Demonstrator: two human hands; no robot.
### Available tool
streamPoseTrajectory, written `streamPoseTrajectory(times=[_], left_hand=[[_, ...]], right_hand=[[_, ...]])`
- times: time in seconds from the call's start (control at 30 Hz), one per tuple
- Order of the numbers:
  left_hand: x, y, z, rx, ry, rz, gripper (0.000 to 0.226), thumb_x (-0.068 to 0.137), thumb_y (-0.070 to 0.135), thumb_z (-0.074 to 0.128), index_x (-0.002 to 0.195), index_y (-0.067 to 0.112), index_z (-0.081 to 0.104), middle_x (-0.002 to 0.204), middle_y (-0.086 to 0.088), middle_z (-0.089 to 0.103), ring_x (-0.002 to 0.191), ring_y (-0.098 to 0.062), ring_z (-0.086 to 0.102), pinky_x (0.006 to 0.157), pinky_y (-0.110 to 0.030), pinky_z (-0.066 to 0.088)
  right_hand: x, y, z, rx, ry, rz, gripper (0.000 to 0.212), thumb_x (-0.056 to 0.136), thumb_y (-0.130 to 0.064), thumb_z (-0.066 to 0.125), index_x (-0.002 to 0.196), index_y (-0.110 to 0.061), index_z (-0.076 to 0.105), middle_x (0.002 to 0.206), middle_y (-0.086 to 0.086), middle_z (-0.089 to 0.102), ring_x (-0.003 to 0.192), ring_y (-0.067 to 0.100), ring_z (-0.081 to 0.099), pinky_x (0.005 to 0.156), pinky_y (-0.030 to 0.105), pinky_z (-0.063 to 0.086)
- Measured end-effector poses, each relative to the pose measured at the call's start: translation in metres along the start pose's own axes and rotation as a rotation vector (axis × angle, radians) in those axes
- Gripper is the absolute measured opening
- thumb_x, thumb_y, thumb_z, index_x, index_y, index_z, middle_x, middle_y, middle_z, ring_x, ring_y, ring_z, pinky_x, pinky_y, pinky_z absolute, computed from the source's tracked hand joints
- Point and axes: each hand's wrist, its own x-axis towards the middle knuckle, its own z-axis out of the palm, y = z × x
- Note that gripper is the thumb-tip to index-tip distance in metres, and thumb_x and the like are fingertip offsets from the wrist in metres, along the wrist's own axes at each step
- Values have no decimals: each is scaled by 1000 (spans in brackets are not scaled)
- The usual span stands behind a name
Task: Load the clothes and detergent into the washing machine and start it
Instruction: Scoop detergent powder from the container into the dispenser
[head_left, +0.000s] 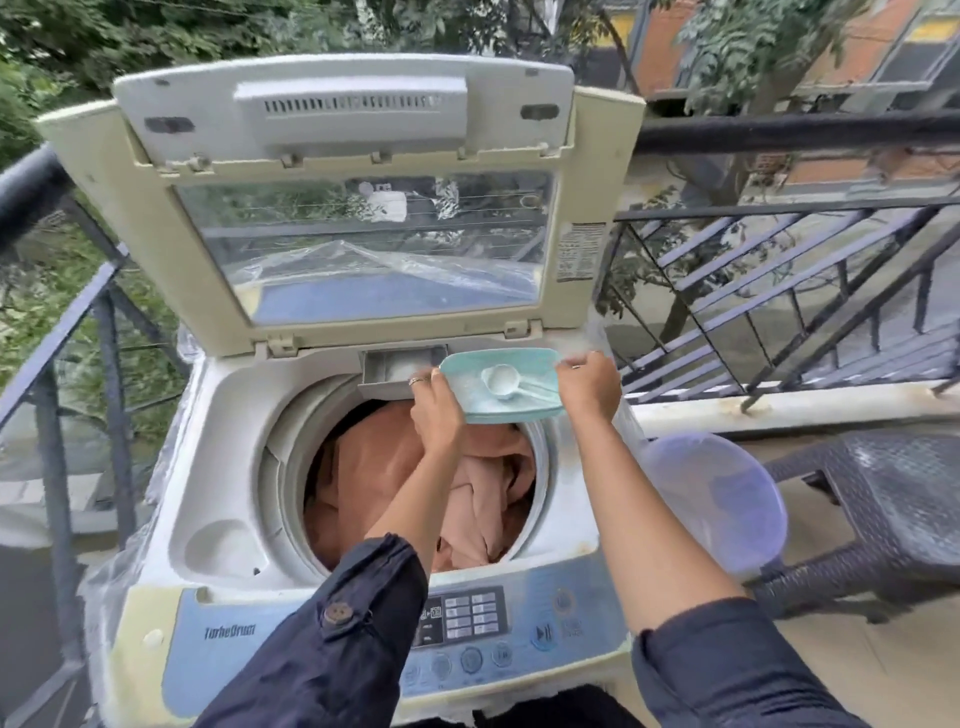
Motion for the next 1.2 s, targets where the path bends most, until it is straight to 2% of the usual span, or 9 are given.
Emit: streamPoseTrajectory(times=[0.17,0.37,0.53,0.7,0.8,1.0,1.2], left_hand=[[-19,12,33,80,8,61,33,99,33,39,117,10,53,125,-17,59,117,-31,51,95,-33,36],[-52,27,96,216,29,218,34,95,33,48,111,7,62,116,-12,64,114,-28,55,91,-30,36],[-90,28,172,167,-40,198,29,93,33,53,105,8,63,107,-11,68,104,-27,60,84,-28,40],[-135,16,265,150,-68,162,27,92,32,55,102,8,65,97,-5,67,95,-22,60,86,-31,44],[-162,10,322,159,-73,124,26,92,30,55,102,8,66,103,-10,69,101,-27,61,86,-31,44],[-208,-1,416,272,-148,127,30,95,18,45,111,5,67,112,-16,68,110,-31,59,87,-32,42],[-235,-12,488,283,-246,139,33,97,15,41,110,0,66,113,-22,66,109,-36,57,89,-35,42]], right_hand=[[17,27,-32,96,78,59,21,84,-18,64,100,-11,74,106,13,72,101,34,64,82,30,49],[49,63,-90,185,194,90,20,84,-17,64,98,-8,75,104,13,73,100,33,64,83,30,47],[89,110,-148,281,261,155,19,83,-19,66,98,-9,75,102,13,73,103,32,63,83,29,46],[140,165,-216,272,268,157,22,85,-19,64,102,-8,74,104,13,73,103,31,64,82,28,45],[173,203,-251,248,268,144,22,83,-15,62,100,-8,75,103,13,73,100,31,65,83,31,48],[225,275,-309,294,299,257,24,82,-12,62,102,-7,73,106,13,72,102,29,66,89,34,49],[260,328,-339,326,401,380,24,81,-11,57,97,-8,75,98,13,74,94,31,67,82,35,50]])
